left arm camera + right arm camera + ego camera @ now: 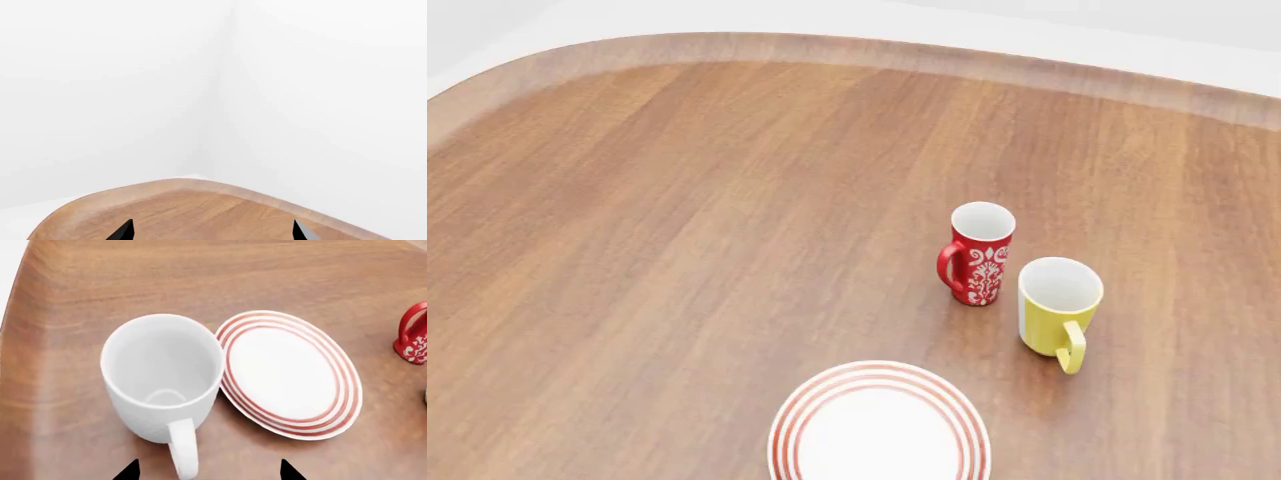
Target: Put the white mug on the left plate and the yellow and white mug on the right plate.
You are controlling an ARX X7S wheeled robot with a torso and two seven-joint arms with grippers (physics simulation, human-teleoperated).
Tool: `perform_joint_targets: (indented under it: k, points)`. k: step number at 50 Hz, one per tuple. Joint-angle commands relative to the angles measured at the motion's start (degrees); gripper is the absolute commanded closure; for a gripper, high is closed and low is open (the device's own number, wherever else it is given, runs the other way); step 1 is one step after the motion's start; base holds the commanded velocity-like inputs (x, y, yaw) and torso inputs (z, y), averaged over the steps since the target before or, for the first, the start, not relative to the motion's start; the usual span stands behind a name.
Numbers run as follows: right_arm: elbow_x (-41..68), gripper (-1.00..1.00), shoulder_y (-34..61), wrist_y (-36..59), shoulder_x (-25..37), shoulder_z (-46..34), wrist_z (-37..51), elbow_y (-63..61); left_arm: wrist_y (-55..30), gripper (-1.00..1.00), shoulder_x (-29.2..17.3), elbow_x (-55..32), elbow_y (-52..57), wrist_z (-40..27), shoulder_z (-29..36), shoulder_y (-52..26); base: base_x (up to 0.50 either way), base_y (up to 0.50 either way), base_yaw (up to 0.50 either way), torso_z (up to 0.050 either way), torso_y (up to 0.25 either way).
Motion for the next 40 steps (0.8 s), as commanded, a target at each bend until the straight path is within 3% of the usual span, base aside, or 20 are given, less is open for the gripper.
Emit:
perform_joint_targets:
  k: [1, 40]
  points:
    - [-1.08, -1.00, 4.01, 0.77, -0.77, -3.01, -1.17, 3.71, 0.09, -1.00, -0.38, -0.29, -0.04, -0.16, -0.07, 0.13, 0.00, 0.00, 0.00, 0.000, 0.000]
    - [-3.23, -1.00, 8.36, -5.73, -5.74, -10.35, -3.45, 18.99, 0.77, -1.00, -1.11, -0.96, 0.37, -0.75, 0.09, 0.80, 0.00, 0.00, 0.00, 0.000, 0.000]
